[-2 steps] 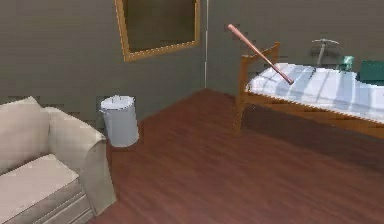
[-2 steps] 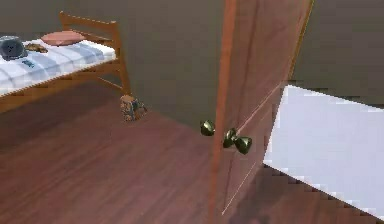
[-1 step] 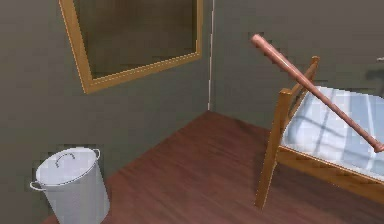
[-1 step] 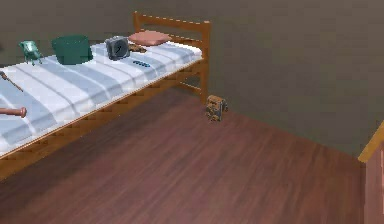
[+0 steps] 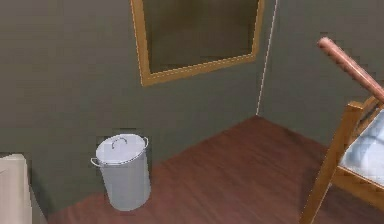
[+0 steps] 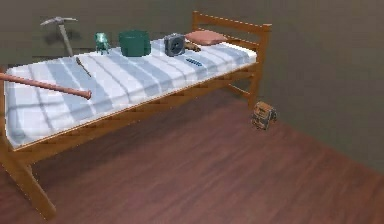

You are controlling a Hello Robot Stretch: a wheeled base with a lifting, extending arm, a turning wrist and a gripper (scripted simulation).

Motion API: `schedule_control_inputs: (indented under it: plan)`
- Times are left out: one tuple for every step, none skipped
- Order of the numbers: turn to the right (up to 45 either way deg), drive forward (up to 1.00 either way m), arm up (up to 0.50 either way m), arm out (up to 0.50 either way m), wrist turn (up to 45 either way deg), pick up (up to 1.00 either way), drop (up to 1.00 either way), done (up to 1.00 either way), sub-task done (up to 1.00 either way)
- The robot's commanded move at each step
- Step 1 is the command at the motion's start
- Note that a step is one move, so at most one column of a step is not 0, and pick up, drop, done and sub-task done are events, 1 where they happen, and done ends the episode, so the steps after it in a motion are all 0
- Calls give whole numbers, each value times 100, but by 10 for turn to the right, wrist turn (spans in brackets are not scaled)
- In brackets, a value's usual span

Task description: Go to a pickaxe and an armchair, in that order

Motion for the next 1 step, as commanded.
schedule_control_inputs:
  plan:
    - [0, 10, 0, 0, 0, 0, 0, 0, 0]
